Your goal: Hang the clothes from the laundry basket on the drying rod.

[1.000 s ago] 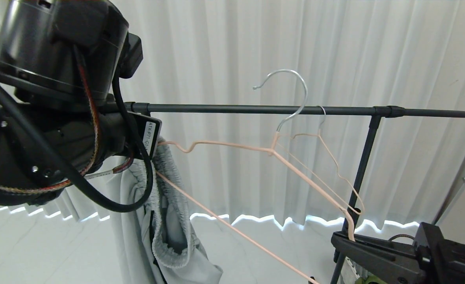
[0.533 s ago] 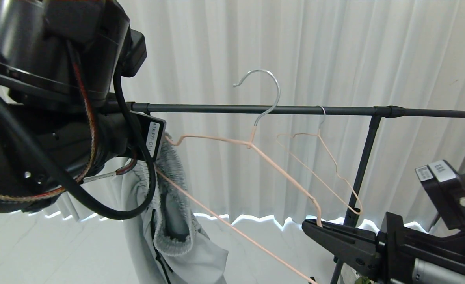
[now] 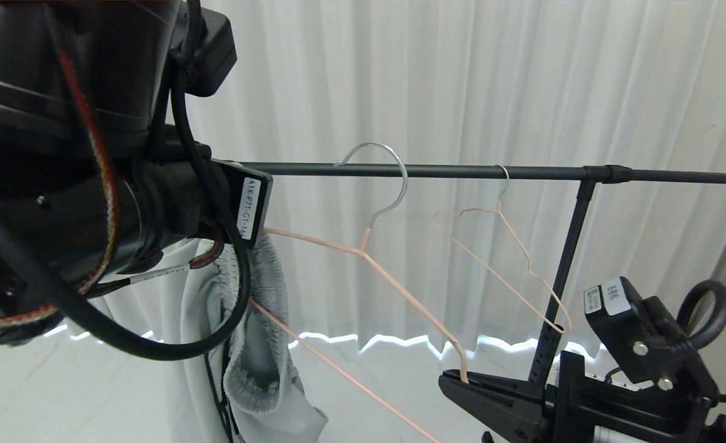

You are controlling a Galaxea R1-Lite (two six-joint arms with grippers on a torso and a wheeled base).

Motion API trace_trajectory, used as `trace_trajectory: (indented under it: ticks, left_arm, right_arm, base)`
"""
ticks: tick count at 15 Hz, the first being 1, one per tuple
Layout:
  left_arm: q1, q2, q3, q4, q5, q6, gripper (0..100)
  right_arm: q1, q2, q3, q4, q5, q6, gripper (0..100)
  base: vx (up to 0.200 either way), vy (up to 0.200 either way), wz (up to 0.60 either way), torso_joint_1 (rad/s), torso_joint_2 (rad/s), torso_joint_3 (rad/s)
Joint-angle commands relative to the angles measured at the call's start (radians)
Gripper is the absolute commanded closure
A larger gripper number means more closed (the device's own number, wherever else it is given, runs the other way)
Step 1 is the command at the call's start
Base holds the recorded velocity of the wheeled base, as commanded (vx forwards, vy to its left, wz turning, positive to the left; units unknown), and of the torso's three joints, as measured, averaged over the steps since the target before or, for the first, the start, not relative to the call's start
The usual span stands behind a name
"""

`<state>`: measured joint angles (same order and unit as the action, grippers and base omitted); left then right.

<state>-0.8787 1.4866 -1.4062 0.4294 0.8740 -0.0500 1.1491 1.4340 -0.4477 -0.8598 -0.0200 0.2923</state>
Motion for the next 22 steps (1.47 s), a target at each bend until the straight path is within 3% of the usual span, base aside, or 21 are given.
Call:
trace_trajectory:
  ticks: [1, 14, 22]
  left_arm:
    - [-0.023, -0.005, 0.0, 0.0, 0.0, -0.001, 100]
    - [-0.144, -0.023, 0.004, 0.0, -0.027, -0.002, 100]
    - [-0.082, -0.029, -0.013, -0.004, -0.043, -0.001, 100]
  right_arm:
    - [0.0, 0.036, -0.023, 0.001, 0.0, 0.002, 100]
    - [-0.002, 0.071, -0.023, 0.001, 0.028, 0.007, 100]
    - [0.007, -0.03, 0.124, 0.01, 0.031, 0.007, 100]
  base:
    - [0.0, 0.0, 0.0, 0.0, 0.0, 0.0]
    - [0.0, 0.0, 0.0, 0.0, 0.0, 0.0]
    - [0.0, 0.0, 0.0, 0.0, 0.0, 0.0]
